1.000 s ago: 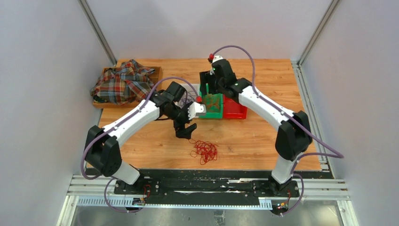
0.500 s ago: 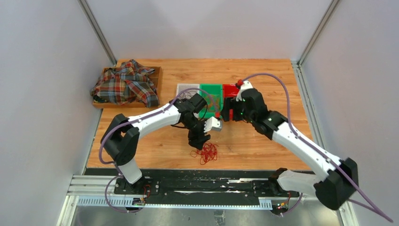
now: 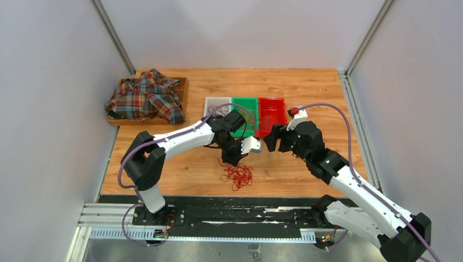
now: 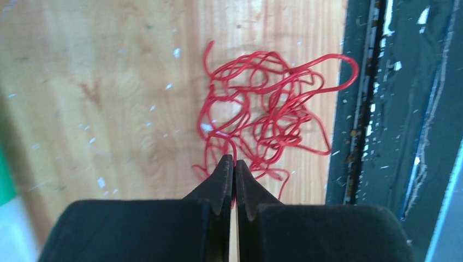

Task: Untangle the cables

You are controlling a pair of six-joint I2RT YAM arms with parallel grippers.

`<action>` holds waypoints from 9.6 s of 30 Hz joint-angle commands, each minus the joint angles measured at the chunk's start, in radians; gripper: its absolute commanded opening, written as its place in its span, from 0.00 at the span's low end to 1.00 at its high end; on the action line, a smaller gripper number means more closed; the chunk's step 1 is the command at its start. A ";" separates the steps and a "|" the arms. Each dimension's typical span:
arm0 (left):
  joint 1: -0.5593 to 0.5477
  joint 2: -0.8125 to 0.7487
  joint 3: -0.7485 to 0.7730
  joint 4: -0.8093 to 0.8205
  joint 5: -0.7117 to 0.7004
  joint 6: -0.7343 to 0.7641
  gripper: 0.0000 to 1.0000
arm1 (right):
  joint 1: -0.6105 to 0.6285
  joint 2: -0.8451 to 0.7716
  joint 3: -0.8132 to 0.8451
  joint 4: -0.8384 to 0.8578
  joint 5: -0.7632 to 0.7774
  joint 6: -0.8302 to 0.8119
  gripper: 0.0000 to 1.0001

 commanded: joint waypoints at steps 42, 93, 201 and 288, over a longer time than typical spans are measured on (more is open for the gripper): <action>0.033 -0.233 0.975 -0.332 -0.110 -0.192 0.00 | 0.320 0.415 -0.061 0.783 -0.017 -0.059 0.51; 0.032 -0.428 0.835 0.688 -0.549 0.038 0.00 | 0.440 0.277 0.153 0.453 0.054 -0.180 0.87; 0.030 -0.993 -0.331 0.281 -0.342 -0.189 0.93 | 0.405 0.113 -0.013 0.294 -0.012 -0.382 0.01; 0.068 -1.104 -0.313 0.567 -0.710 -0.103 0.01 | 0.217 0.048 -0.086 0.084 0.205 0.016 0.01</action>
